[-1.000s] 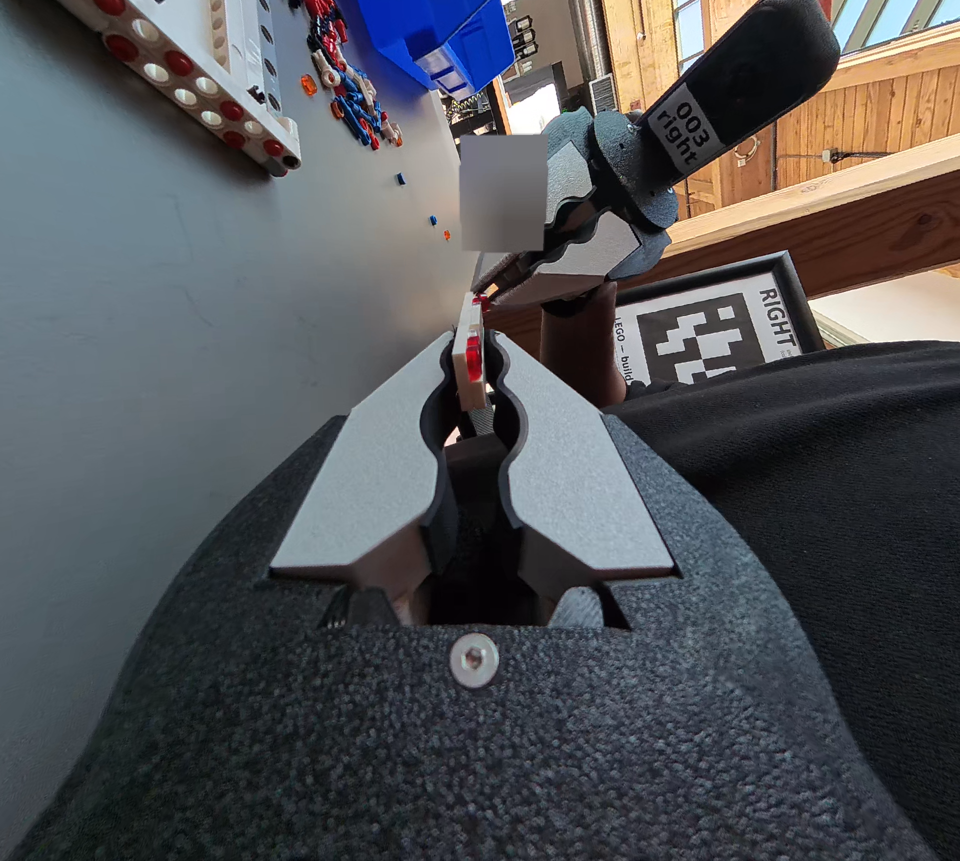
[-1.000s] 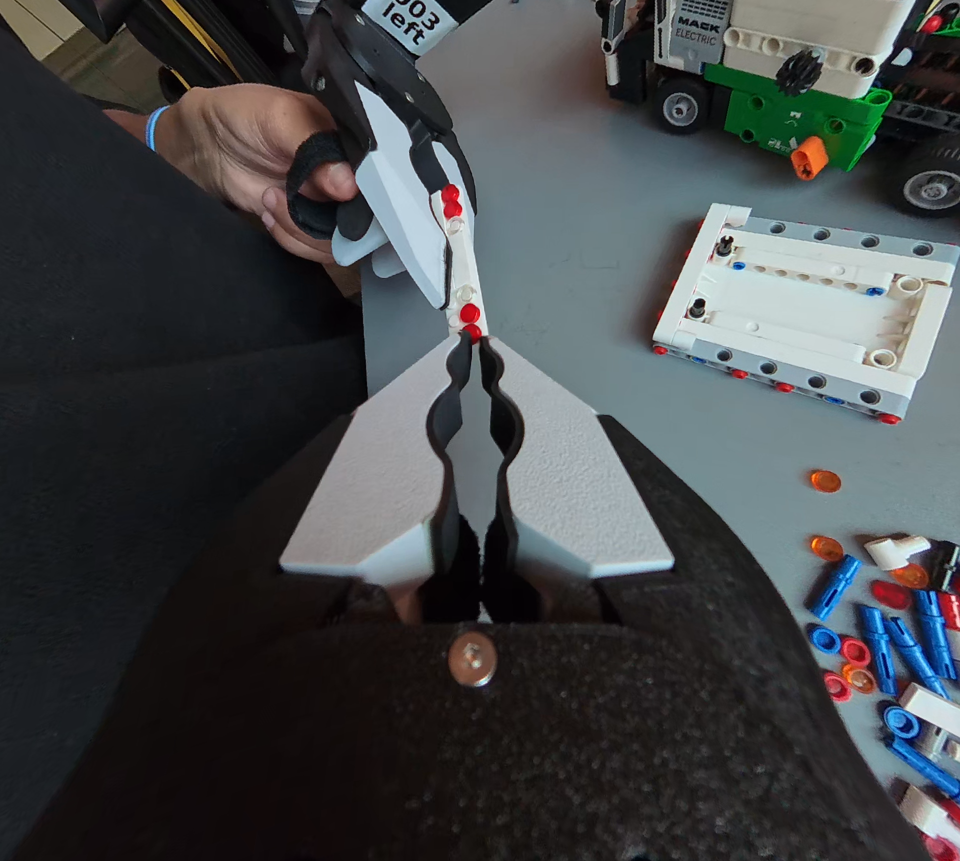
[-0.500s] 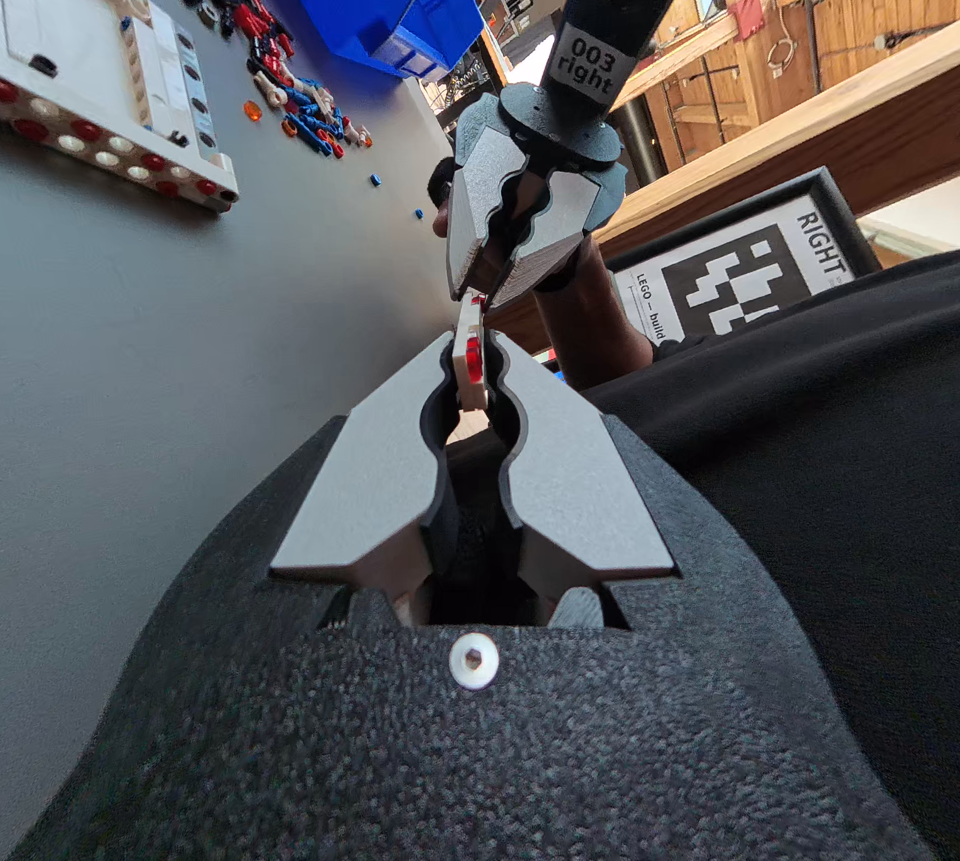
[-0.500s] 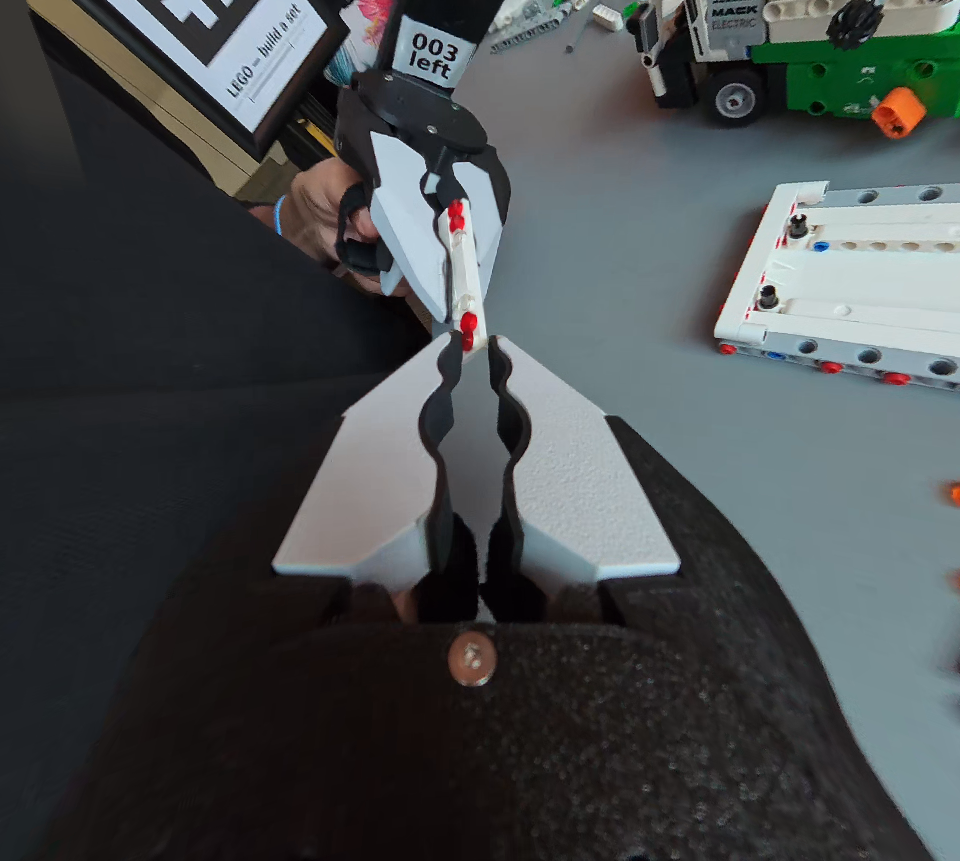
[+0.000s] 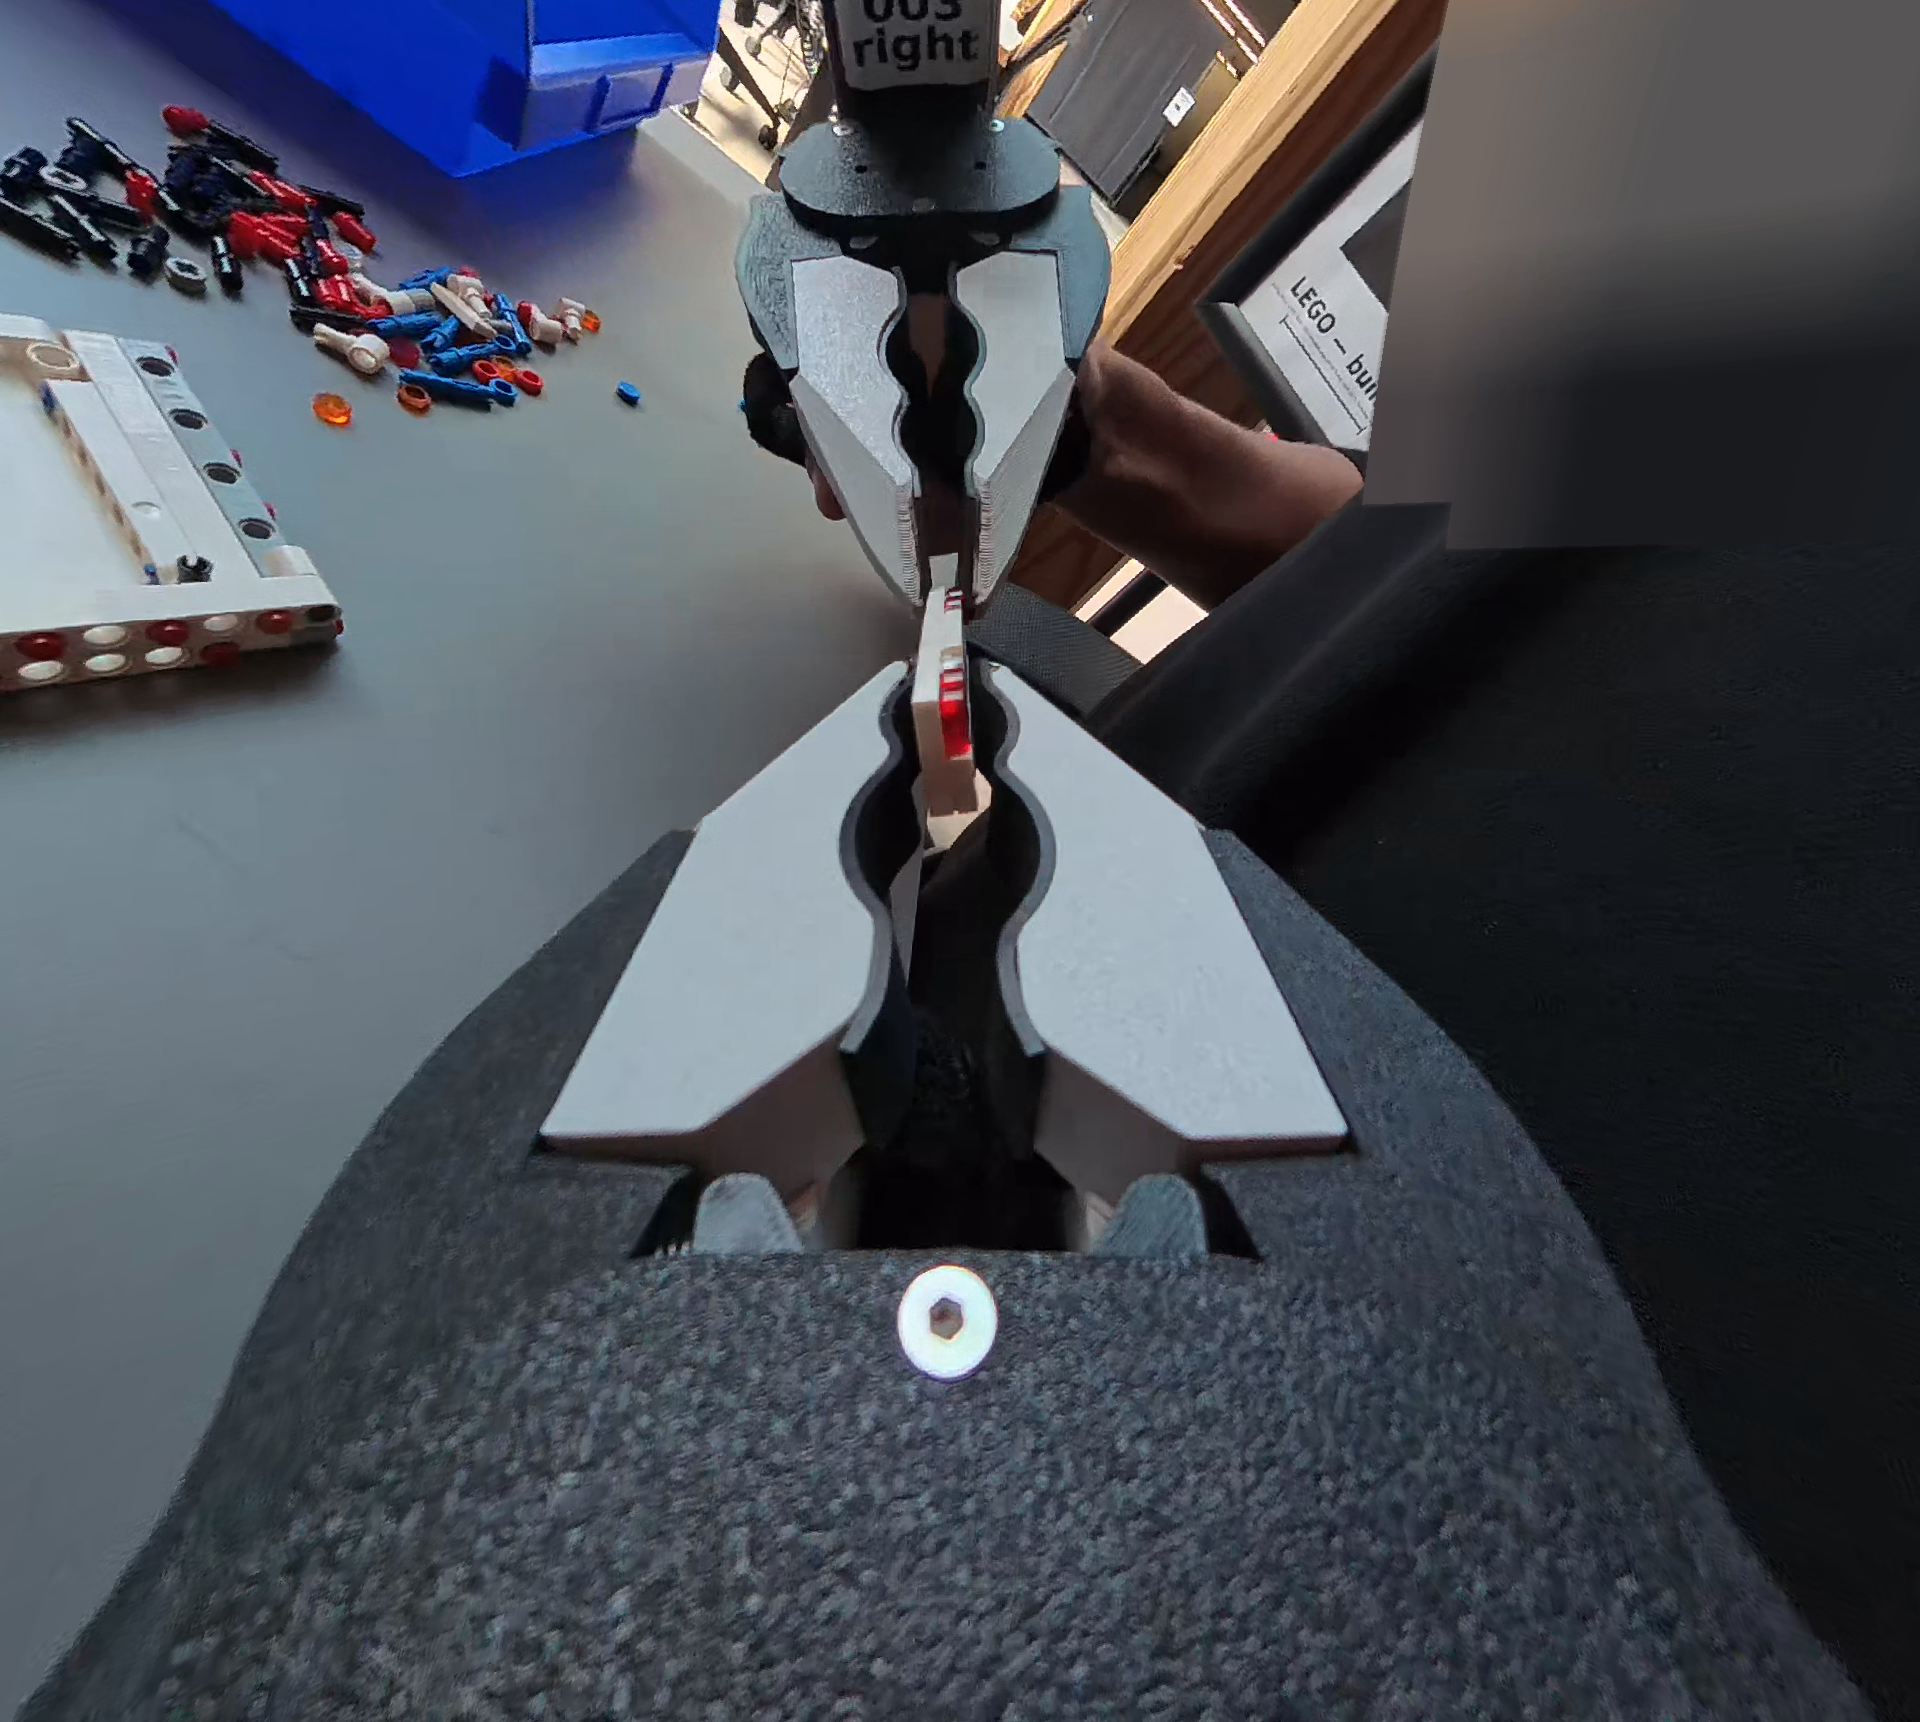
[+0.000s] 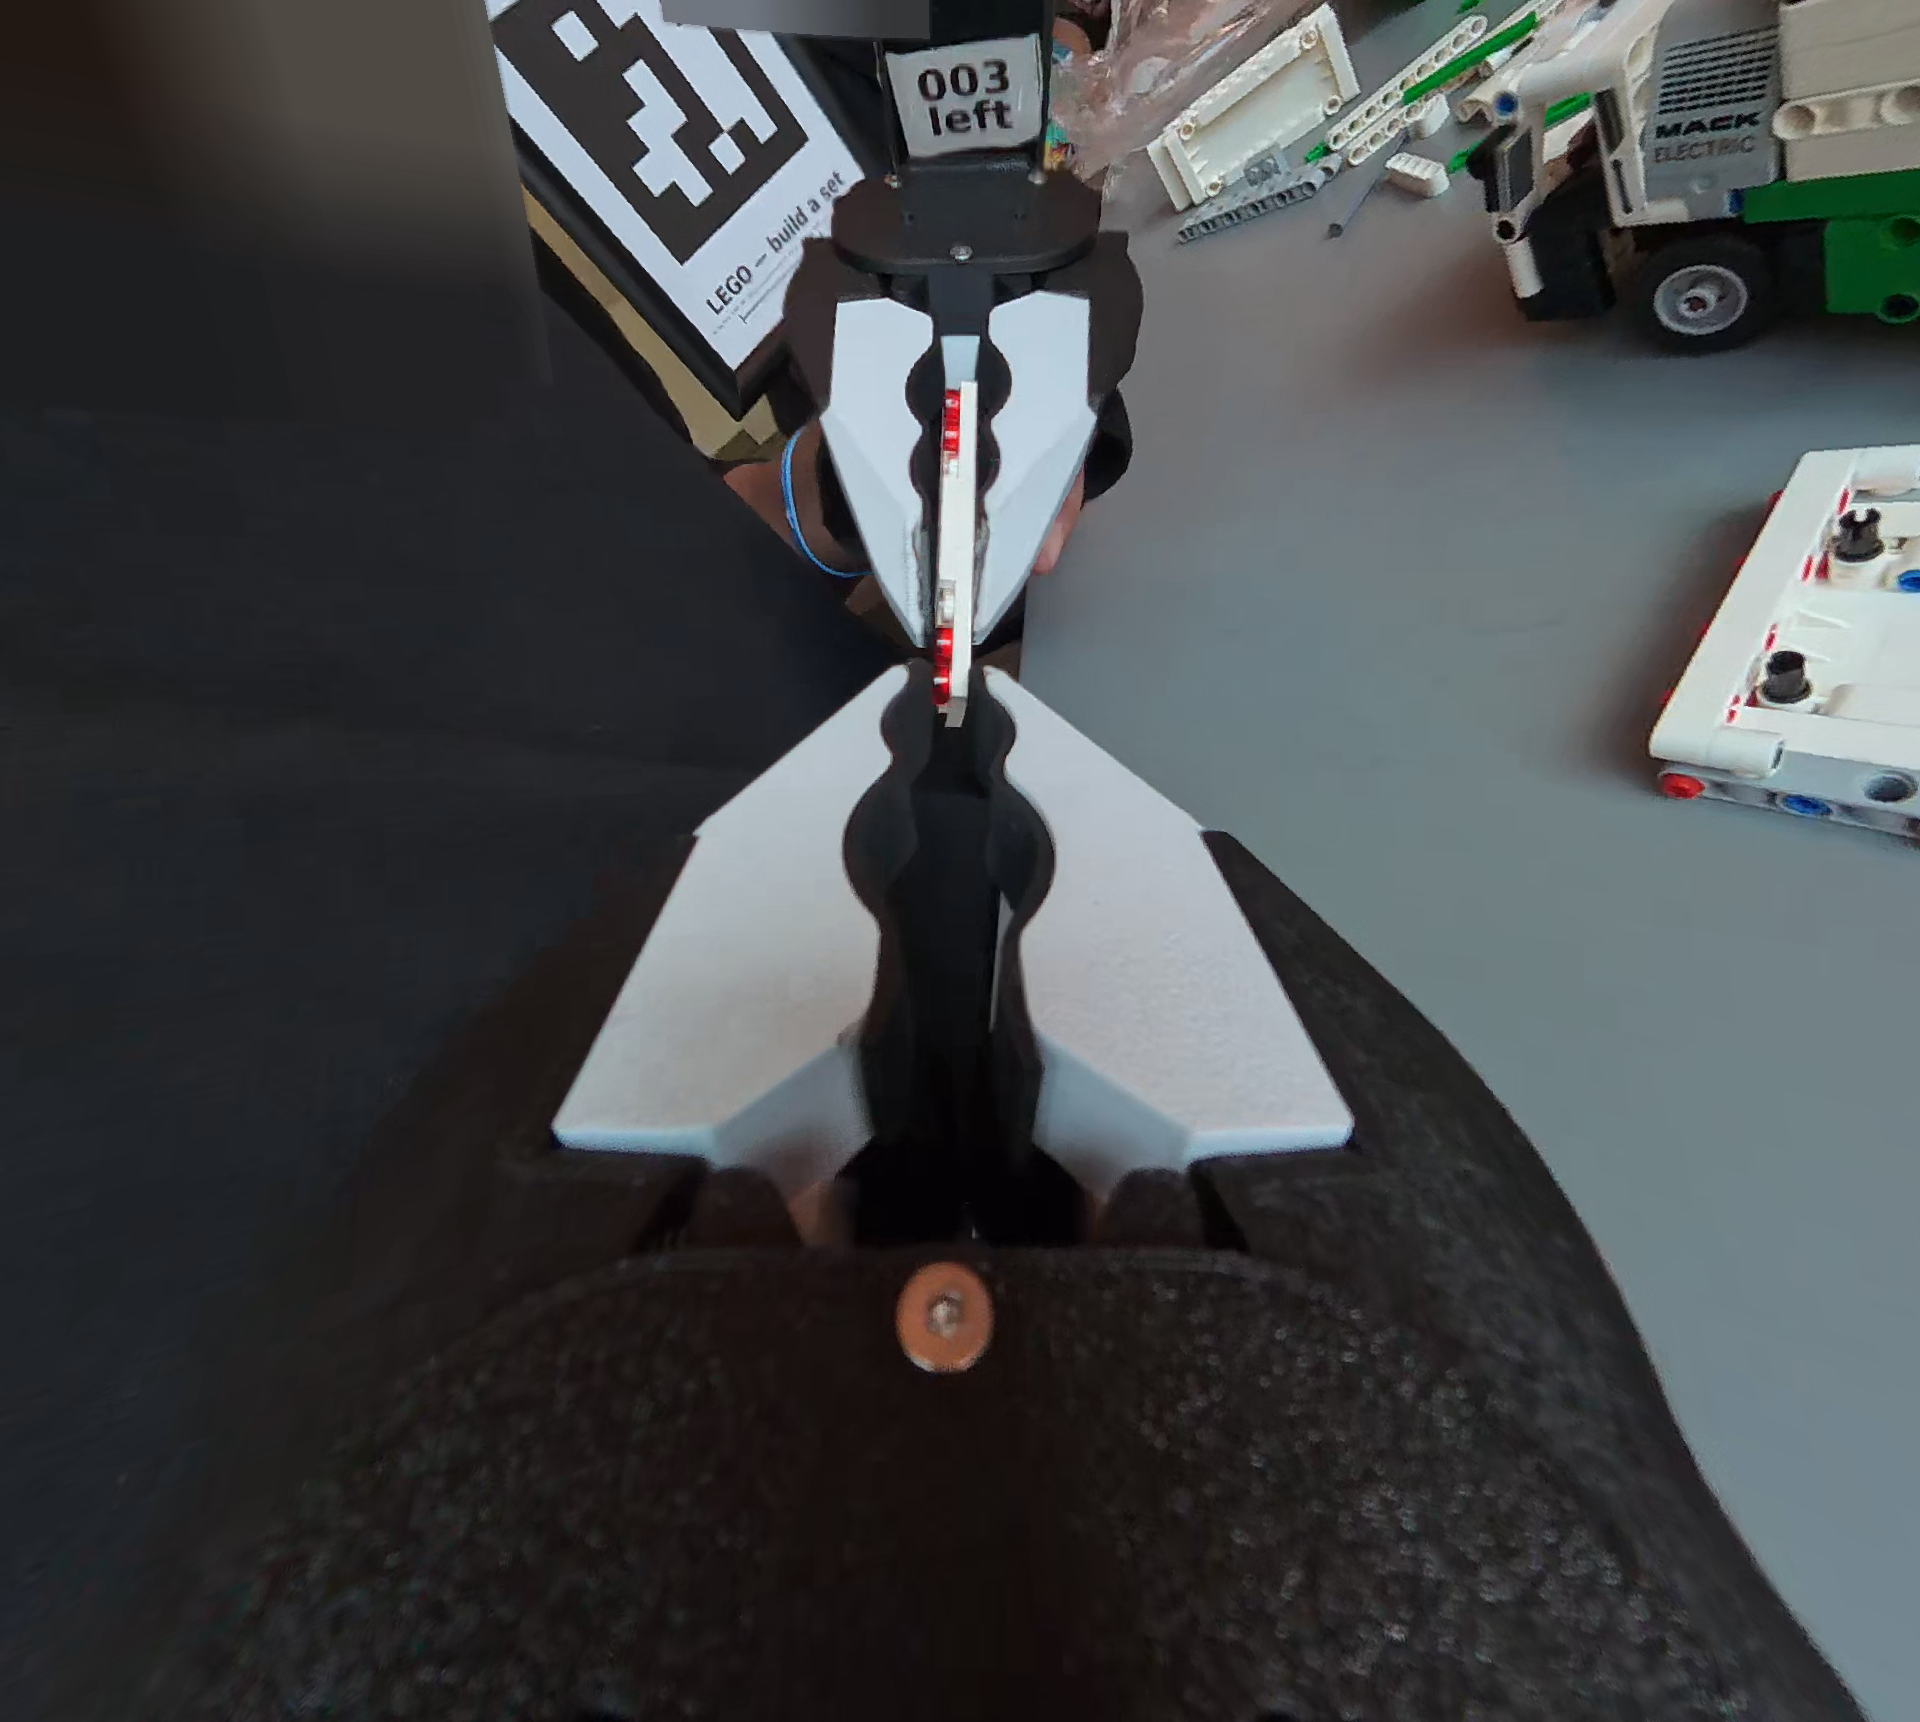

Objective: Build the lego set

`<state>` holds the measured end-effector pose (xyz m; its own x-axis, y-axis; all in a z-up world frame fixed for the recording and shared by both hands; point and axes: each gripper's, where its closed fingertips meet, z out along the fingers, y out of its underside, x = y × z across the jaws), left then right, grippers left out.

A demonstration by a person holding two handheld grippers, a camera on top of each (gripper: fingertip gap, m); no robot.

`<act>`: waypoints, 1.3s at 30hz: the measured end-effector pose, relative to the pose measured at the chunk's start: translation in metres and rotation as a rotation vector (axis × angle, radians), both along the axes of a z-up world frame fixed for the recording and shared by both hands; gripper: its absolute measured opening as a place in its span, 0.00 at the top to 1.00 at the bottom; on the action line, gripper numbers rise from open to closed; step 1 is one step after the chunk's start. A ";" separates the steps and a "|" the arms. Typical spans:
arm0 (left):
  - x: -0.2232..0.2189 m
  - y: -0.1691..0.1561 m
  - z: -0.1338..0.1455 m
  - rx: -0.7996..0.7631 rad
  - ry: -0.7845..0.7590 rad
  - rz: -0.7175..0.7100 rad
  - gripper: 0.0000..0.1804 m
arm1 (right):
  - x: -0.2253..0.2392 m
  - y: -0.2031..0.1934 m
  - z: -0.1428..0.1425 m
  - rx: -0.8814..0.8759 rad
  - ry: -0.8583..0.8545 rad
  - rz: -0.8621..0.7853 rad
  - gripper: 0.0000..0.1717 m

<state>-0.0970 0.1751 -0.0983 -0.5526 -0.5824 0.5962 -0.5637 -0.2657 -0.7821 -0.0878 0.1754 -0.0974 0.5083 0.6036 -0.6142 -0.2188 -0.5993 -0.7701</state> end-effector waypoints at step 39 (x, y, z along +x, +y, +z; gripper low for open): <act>0.022 0.036 -0.059 -0.288 0.467 0.181 0.97 | 0.074 0.000 -0.034 -0.066 -0.209 -0.337 0.89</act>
<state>-0.0754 0.2116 -0.1573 -0.0988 -0.4209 0.9017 -0.7575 -0.5559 -0.3424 -0.0142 0.1756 -0.1314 0.7891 0.3443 -0.5086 -0.2545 -0.5703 -0.7810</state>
